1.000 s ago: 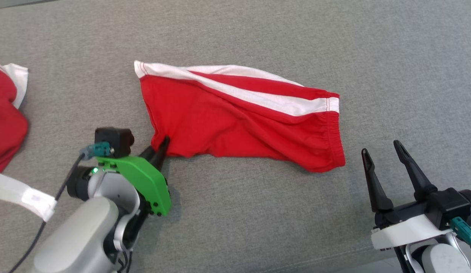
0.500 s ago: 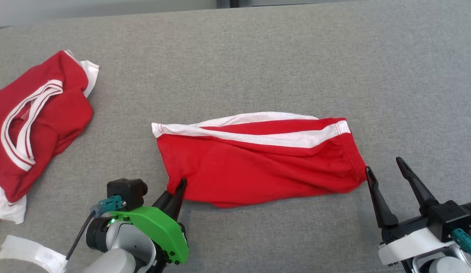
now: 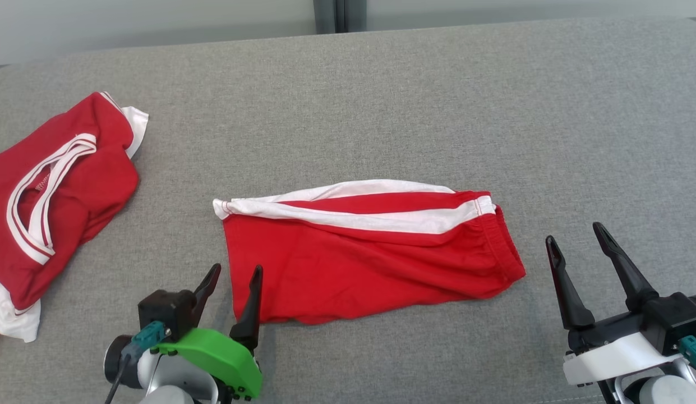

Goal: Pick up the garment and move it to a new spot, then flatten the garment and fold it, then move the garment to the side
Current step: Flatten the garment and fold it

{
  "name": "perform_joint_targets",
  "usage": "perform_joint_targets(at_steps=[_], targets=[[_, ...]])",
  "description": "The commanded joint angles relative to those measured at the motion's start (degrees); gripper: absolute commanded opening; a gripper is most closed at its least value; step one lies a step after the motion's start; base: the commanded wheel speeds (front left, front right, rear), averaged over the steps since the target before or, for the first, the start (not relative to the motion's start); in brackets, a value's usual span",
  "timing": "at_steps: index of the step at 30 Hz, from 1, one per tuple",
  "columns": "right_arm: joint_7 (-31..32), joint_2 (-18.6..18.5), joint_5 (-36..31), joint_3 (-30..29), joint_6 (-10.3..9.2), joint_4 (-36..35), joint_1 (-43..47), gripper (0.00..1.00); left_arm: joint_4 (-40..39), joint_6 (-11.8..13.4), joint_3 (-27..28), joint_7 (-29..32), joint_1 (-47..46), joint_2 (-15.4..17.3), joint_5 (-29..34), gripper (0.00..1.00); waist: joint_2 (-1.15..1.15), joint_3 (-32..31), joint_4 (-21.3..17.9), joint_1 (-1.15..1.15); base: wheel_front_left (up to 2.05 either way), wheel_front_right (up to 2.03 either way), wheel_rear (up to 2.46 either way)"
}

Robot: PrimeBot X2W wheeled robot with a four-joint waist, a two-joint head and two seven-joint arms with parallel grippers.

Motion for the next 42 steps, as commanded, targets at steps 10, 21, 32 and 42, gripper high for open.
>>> perform_joint_targets(at_steps=[10,21,32,42], targets=[[-0.2,-0.9,2.3,2.9,-0.06,4.7,-1.8,1.0,0.5,1.2,3.4,-6.5,5.4,1.3,5.2,1.0,0.0,-1.3,1.3,0.0,0.0,0.0,0.0],[4.9,-3.8,4.2,7.8,-0.06,16.7,-8.6,1.0,0.4,-4.3,12.9,-6.9,9.4,-5.0,14.6,1.0,0.0,-0.7,5.7,0.0,0.0,0.0,0.0],[8.3,-4.2,7.5,8.9,-0.06,26.8,-13.3,1.0,2.5,-11.0,20.0,-6.9,12.3,-10.7,21.3,1.0,0.0,-0.4,7.0,0.0,0.0,0.0,0.0],[15.5,-2.2,21.4,12.3,-0.03,30.7,-16.5,0.47,4.2,-15.2,23.7,-6.9,13.3,-13.8,24.5,1.0,0.0,-0.3,6.9,0.0,0.0,0.0,0.0]])
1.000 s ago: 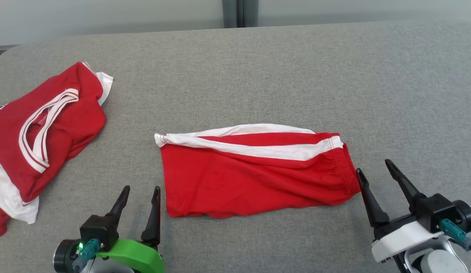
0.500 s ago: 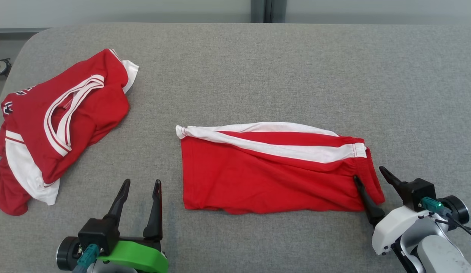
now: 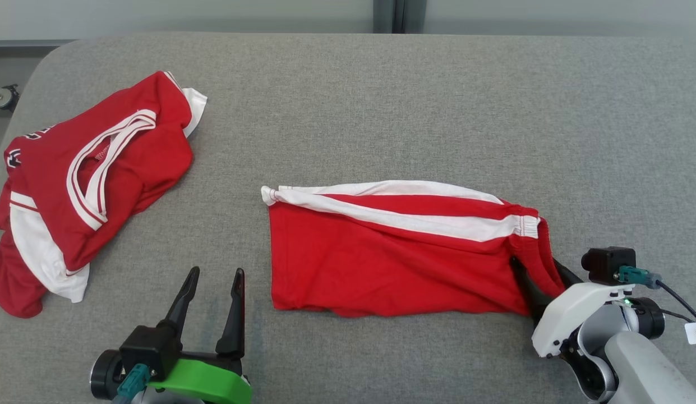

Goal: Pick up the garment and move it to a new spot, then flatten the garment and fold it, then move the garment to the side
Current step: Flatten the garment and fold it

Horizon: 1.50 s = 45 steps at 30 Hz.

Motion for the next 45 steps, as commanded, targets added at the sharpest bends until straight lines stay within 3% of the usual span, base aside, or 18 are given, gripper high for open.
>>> perform_joint_targets(at_steps=[1,9,12,18,24,27,35,39,45], targets=[[1.7,0.5,4.0,0.9,0.0,0.2,-0.3,0.0,0.3,-0.7,0.8,-0.1,1.0,-0.5,0.7,1.0,0.0,-0.1,0.0,0.0,0.0,0.0,0.0],[7.1,-3.5,18.5,-1.5,-0.06,-2.1,-1.4,0.0,0.6,-2.3,2.9,-0.1,1.6,-1.9,2.0,1.0,0.0,0.2,-1.1,0.0,0.0,0.0,0.0],[10.0,-7.8,22.1,-3.3,-0.06,-2.4,-1.2,0.0,0.4,-3.0,3.9,-0.1,1.7,-2.2,2.5,1.0,0.0,0.3,-1.5,0.0,0.0,0.0,0.0],[12.5,-18.1,24.1,-11.5,-0.05,2.3,1.6,0.0,0.5,-4.4,6.0,-0.1,1.9,-3.0,3.8,1.0,0.0,0.2,-1.9,0.0,0.0,0.0,0.0],[13.1,-22.3,22.5,-16.2,-0.04,2.2,2.1,0.0,0.3,-5.6,7.8,-0.1,2.6,-4.0,5.2,1.0,0.0,0.4,-2.7,0.0,0.0,0.0,0.0],[14.4,-21.8,22.6,-14.0,-0.01,-4.3,1.7,0.0,0.4,-6.0,8.6,-0.1,2.7,-4.6,5.7,1.0,0.0,0.5,-3.2,0.0,0.0,0.0,0.0],[22.2,-18.0,23.2,-0.5,0.0,-27.1,3.4,0.0,1.2,-7.0,10.4,-0.1,2.8,-5.4,6.5,1.0,0.0,0.6,-4.8,0.0,0.0,0.0,0.0],[22.9,-14.0,20.2,3.2,0.0,-28.6,1.7,0.0,1.6,-7.6,10.7,-0.1,2.1,-5.7,7.0,1.0,0.0,0.6,-5.1,0.0,0.0,0.0,0.0],[20.1,-7.9,13.1,5.7,0.0,-23.0,-2.0,0.0,2.3,-8.3,10.8,-0.1,1.3,-6.0,7.6,1.0,0.0,0.9,-5.0,0.0,0.0,0.0,0.0]])
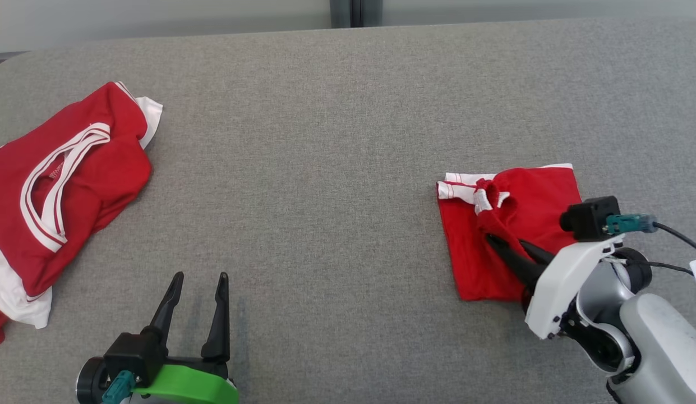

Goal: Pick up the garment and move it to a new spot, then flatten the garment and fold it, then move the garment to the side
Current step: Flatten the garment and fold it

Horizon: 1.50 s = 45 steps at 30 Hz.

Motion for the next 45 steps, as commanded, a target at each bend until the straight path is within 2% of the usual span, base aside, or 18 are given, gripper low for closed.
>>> perform_joint_targets(at_steps=[1,4,9,10,11,12,13,18,25,31,37,45], targets=[[-1.0,1.1,-1.9,0.4,0.02,1.4,-1.3,0.0,0.3,-0.3,0.3,-0.1,-0.9,-0.1,0.5,1.0,0.0,0.0,0.1,0.0,0.0,0.0,0.0],[-1.8,3.4,-4.4,1.0,0.02,4.2,-2.3,0.0,0.7,-0.8,0.2,-0.1,-0.9,-0.4,0.6,1.0,0.0,-0.1,0.4,0.0,0.0,0.0,0.0],[-3.0,4.9,-7.3,1.3,0.02,6.8,-3.0,0.0,1.2,-1.0,0.3,-0.1,-0.8,-0.8,0.6,1.0,0.0,-0.2,0.7,0.0,0.0,0.0,0.0],[-3.3,5.2,-7.8,1.4,0.02,7.2,-3.1,0.14,1.4,-1.1,0.3,-0.1,-0.7,-0.8,0.6,1.0,0.0,-0.2,0.7,0.0,0.0,0.0,0.0],[-3.9,5.4,-8.4,1.1,0.02,7.6,-3.3,0.41,1.5,-1.1,0.4,-0.1,-0.7,-0.8,0.7,1.0,0.0,-0.2,0.6,0.0,0.0,0.0,0.0],[-4.3,5.5,-8.9,1.1,0.02,7.9,-3.4,0.82,1.6,-1.1,0.4,-0.1,-0.7,-0.9,0.7,1.0,0.0,-0.2,0.6,0.0,0.0,0.0,0.0],[-4.7,5.7,-9.4,1.1,0.02,8.2,-3.4,1.0,1.7,-1.2,0.3,-0.1,-0.7,-1.0,0.7,1.0,0.0,-0.3,0.6,0.0,0.0,0.0,0.0],[-6.3,6.3,-10.8,1.2,0.02,7.7,-2.4,1.0,2.1,-1.6,0.3,-0.1,-1.0,-1.2,0.6,1.0,0.0,-1.0,0.5,0.0,0.0,0.0,0.0],[-9.2,6.1,-12.1,-0.8,0.02,2.6,1.4,1.0,2.3,-1.7,1.1,-0.1,-0.3,-1.6,-0.1,1.0,0.0,-2.5,-0.1,0.0,0.0,0.0,0.0],[-13.2,4.0,-17.4,-3.4,0.02,-2.2,5.5,1.0,2.4,-1.6,1.6,-0.1,0.7,-2.0,-0.5,1.0,0.0,-4.3,-1.1,0.0,0.0,0.0,0.0],[-21.6,1.4,-23.3,-7.0,-0.01,-2.9,9.6,1.0,3.3,-1.9,2.3,-0.1,2.3,-1.7,-0.9,1.0,0.0,-7.4,-1.5,0.0,0.0,0.0,0.0],[-32.8,4.7,-29.1,-15.7,-0.02,1.2,15.9,1.0,4.8,-2.5,2.5,-0.1,3.0,-1.6,-1.1,1.0,0.0,-10.2,-0.7,0.0,0.0,0.0,0.0]])
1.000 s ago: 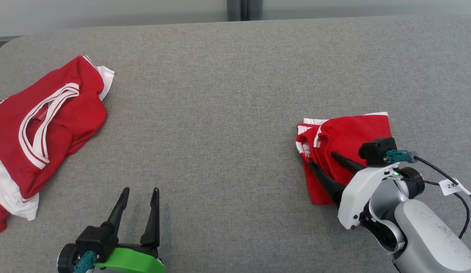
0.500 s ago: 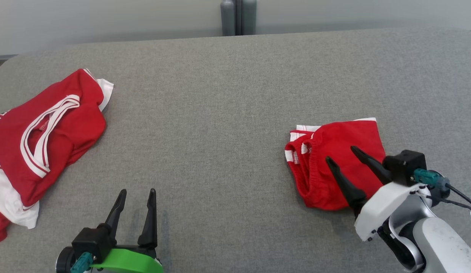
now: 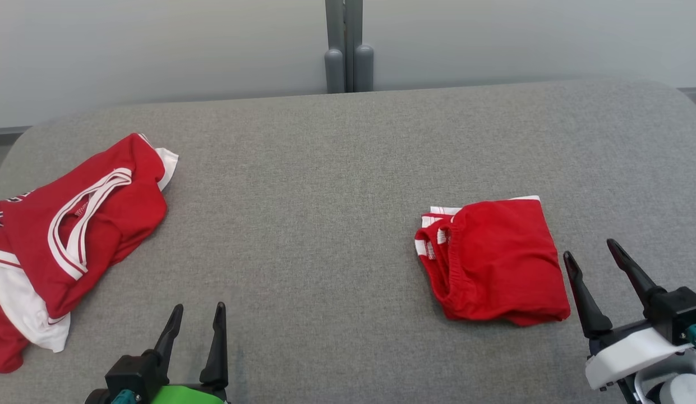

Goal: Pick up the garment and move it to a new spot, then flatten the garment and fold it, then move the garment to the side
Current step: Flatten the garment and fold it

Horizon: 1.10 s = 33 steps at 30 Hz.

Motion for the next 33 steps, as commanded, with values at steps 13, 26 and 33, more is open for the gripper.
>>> perform_joint_targets(at_steps=[13,26,33], targets=[[-3.3,6.7,-5.9,-9.5,-0.07,2.5,5.7,1.0,2.3,-1.5,1.3,-0.1,1.9,0.3,1.0,1.0,0.0,-3.1,0.9,0.0,0.0,0.0,0.0],[-3.3,11.6,-7.8,-13.3,-0.06,2.8,8.0,1.0,1.3,-2.2,6.6,-0.1,5.7,-1.1,2.2,1.0,0.0,-4.4,-1.9,0.0,0.0,0.0,0.0],[-3.3,12.1,-8.1,-14.2,-0.06,2.7,7.9,1.0,0.6,-2.4,8.1,-0.1,6.5,-1.9,3.2,1.0,0.0,-4.6,-1.6,0.0,0.0,0.0,0.0]])
